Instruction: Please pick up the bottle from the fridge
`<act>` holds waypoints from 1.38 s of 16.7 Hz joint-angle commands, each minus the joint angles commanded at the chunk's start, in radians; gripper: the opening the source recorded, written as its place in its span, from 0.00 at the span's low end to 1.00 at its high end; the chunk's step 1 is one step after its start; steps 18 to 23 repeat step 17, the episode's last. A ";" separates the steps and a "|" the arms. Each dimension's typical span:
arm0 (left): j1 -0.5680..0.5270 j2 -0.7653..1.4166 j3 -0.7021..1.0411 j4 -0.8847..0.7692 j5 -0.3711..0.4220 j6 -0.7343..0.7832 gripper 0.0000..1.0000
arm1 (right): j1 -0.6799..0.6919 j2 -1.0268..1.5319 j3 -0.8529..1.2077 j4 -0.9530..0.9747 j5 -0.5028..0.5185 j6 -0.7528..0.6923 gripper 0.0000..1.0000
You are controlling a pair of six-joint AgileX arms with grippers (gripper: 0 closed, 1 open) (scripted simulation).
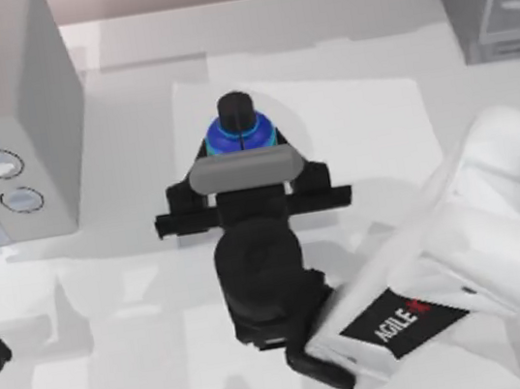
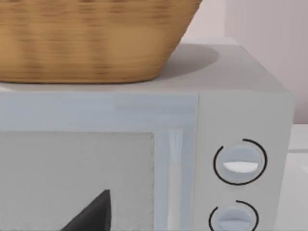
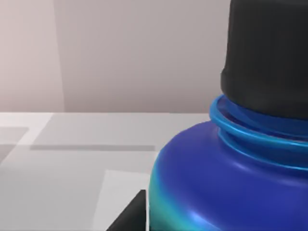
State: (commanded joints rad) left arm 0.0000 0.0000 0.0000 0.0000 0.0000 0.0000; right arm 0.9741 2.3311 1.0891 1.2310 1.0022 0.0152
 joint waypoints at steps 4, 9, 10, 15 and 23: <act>0.000 0.000 0.000 0.000 0.000 0.000 1.00 | 0.000 0.000 0.000 0.000 0.000 0.000 0.45; 0.000 0.000 0.000 0.000 0.000 0.000 1.00 | 0.000 0.000 0.000 0.000 0.000 0.000 0.83; 0.000 0.000 0.000 0.000 0.000 0.000 1.00 | 0.000 0.000 0.000 0.000 0.000 0.000 0.90; 0.000 0.000 0.000 0.000 0.000 0.000 1.00 | 0.000 0.000 0.000 0.000 0.000 0.000 1.00; 0.000 0.000 0.000 0.000 0.000 0.000 1.00 | 0.000 0.000 0.000 0.000 0.000 0.000 1.00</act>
